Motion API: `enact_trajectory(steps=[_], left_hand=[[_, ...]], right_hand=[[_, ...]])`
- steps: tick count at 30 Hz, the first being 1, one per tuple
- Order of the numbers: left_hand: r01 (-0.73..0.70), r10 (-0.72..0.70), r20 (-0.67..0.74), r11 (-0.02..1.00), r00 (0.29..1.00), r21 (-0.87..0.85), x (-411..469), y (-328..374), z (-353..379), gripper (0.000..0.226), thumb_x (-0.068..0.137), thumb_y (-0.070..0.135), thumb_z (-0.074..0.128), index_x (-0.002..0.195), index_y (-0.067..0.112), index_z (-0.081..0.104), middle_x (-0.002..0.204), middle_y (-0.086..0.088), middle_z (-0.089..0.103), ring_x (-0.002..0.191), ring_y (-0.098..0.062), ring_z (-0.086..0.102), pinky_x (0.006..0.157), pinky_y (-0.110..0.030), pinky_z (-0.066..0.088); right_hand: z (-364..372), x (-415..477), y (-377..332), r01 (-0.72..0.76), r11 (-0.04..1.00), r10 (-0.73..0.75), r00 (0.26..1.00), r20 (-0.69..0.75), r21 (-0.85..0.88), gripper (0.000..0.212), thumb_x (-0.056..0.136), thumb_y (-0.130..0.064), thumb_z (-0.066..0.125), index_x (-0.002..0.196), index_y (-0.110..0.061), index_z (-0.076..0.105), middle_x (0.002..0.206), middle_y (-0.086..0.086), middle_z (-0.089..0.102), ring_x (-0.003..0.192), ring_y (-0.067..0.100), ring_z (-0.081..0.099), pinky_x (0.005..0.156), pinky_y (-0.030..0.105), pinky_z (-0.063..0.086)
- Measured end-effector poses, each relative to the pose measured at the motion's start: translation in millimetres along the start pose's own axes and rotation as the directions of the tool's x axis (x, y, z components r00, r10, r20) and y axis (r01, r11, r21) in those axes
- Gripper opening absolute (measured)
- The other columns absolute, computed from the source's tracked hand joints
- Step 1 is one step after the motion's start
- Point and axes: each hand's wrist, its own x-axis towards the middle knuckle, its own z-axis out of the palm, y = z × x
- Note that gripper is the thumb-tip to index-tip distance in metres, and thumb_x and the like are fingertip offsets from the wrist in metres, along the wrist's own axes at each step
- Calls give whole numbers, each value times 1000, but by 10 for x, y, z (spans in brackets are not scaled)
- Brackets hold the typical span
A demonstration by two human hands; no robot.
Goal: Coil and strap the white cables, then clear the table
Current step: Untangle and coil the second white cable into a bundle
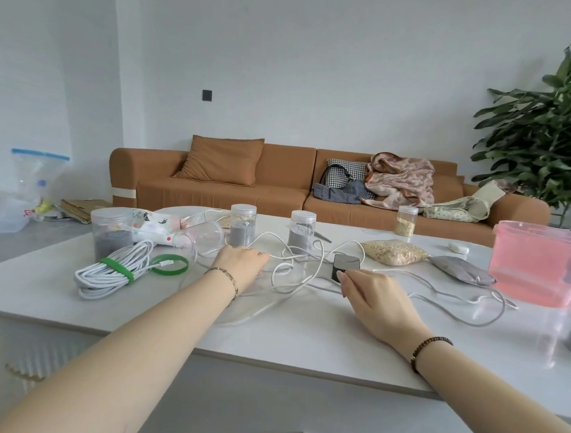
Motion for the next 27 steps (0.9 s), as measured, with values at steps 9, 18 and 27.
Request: enact_trajectory(steps=[9, 18, 27], left_hand=[[127, -263, -304, 907, 916, -401, -165, 107, -230, 6, 103, 18, 41, 103, 20, 47, 71, -2, 61, 60, -27, 58, 50, -35, 45], [-54, -414, 80, -303, 907, -951, -354, 566, -1331, 14, 104, 8, 47, 92, 14, 51, 87, -9, 73, 64, -7, 70, 62, -17, 53], [47, -325, 195, -412, 925, -910, -780, 617, -1820, 2, 105, 14, 48, 105, 12, 49, 104, -12, 76, 76, -8, 70, 70, -21, 48]], right_hand=[[10, -16, 13, 51, 997, -52, 998, -28, -57, 42, 99, -46, 28, 69, -19, 39, 61, -4, 43, 56, 22, 41, 51, 38, 33], [-379, 370, -722, -550, 680, 548, 821, 161, 486, 51, 94, -46, 59, 135, -19, 46, 125, 1, 55, 107, 17, 57, 86, 31, 43], [-926, 370, -862, -434, 665, 479, 872, 99, 608, 19, 96, -15, 60, 82, -18, 74, 83, 1, 75, 74, 18, 66, 64, 23, 52]])
